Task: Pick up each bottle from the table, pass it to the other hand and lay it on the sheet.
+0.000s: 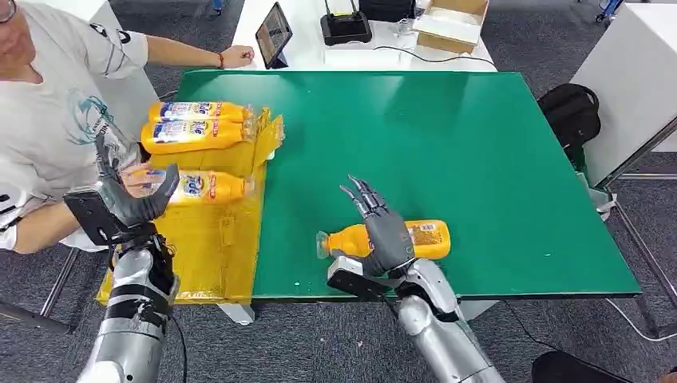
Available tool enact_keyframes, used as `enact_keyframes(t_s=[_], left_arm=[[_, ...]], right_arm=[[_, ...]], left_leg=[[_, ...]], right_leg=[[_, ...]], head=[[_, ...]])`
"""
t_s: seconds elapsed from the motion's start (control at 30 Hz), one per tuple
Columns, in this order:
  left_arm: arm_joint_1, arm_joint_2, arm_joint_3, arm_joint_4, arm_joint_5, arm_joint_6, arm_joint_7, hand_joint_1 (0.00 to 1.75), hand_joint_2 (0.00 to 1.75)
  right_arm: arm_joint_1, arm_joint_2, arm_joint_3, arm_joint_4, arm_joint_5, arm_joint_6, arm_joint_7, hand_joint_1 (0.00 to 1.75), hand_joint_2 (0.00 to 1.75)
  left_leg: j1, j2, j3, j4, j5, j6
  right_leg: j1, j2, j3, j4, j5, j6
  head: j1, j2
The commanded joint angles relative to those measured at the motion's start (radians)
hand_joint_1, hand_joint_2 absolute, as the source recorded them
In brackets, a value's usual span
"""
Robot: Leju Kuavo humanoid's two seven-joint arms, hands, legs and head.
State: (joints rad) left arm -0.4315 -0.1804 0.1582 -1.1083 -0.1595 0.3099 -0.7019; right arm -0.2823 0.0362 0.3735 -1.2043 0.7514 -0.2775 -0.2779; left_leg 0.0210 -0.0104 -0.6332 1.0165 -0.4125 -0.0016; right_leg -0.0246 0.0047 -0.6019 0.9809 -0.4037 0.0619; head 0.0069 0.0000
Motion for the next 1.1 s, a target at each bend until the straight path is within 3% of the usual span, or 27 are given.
enact_keyframes(t_s=[0.03, 0.07, 0.1, 0.27, 0.7, 1.0, 1.1], left_arm=[[0.157, 0.011, -0.137, -0.129, 0.003, 0.035, 0.004, 0.00, 1.75], [0.165, 0.009, -0.140, -0.135, 0.008, 0.033, 0.004, 0.00, 1.75], [0.174, 0.011, -0.152, -0.115, 0.013, 0.013, 0.004, 0.00, 1.75], [0.161, 0.001, -0.193, -0.064, 0.004, 0.019, 0.004, 0.00, 1.75], [0.134, -0.003, -0.219, 0.005, 0.003, 0.007, 0.004, 0.00, 1.75], [0.117, -0.007, -0.214, 0.062, 0.010, -0.006, 0.004, 0.00, 1.75], [0.090, -0.014, -0.225, 0.107, 0.003, -0.002, 0.004, 0.00, 1.75]], right_arm=[[-0.146, -0.180, 0.003, 0.178, 0.077, 0.167, 0.131, 0.00, 1.75], [-0.154, -0.189, 0.010, 0.201, 0.082, 0.197, 0.140, 0.00, 1.75], [-0.175, -0.200, 0.027, 0.269, 0.043, 0.336, 0.143, 0.00, 1.75], [-0.235, -0.196, 0.076, 0.479, 0.015, 0.330, 0.078, 0.00, 1.75], [-0.248, -0.260, 0.114, 0.507, -0.058, 0.435, 0.061, 0.00, 1.75], [-0.305, -0.282, 0.156, 0.575, -0.072, 0.481, 0.112, 0.00, 1.75], [-0.351, -0.302, 0.193, 0.644, -0.129, 0.589, 0.103, 0.00, 1.75]], left_leg=[[-0.001, 0.001, 0.004, -0.001, -0.001, 0.002], [-0.001, 0.001, 0.003, -0.001, -0.001, 0.002], [-0.001, 0.001, 0.002, -0.001, -0.001, 0.001], [0.000, 0.000, 0.004, -0.001, -0.001, 0.001], [0.000, -0.002, 0.004, -0.001, 0.000, 0.001], [0.000, -0.001, 0.007, -0.001, 0.000, 0.001], [0.000, -0.001, 0.007, 0.000, 0.000, 0.001]], right_leg=[[0.000, 0.000, 0.004, -0.002, -0.001, -0.002], [0.000, 0.000, 0.003, -0.002, 0.000, -0.002], [0.000, 0.000, 0.002, -0.001, 0.000, -0.001], [0.001, -0.001, 0.004, -0.002, 0.000, -0.002], [0.001, -0.003, 0.004, -0.002, -0.001, -0.002], [0.001, -0.003, 0.007, -0.002, 0.000, -0.002], [0.001, -0.002, 0.007, -0.002, 0.000, -0.001]], head=[[0.000, 0.000], [0.000, 0.000], [0.000, 0.000], [0.000, 0.000], [-0.001, 0.000], [-0.001, 0.000], [0.000, 0.000]])
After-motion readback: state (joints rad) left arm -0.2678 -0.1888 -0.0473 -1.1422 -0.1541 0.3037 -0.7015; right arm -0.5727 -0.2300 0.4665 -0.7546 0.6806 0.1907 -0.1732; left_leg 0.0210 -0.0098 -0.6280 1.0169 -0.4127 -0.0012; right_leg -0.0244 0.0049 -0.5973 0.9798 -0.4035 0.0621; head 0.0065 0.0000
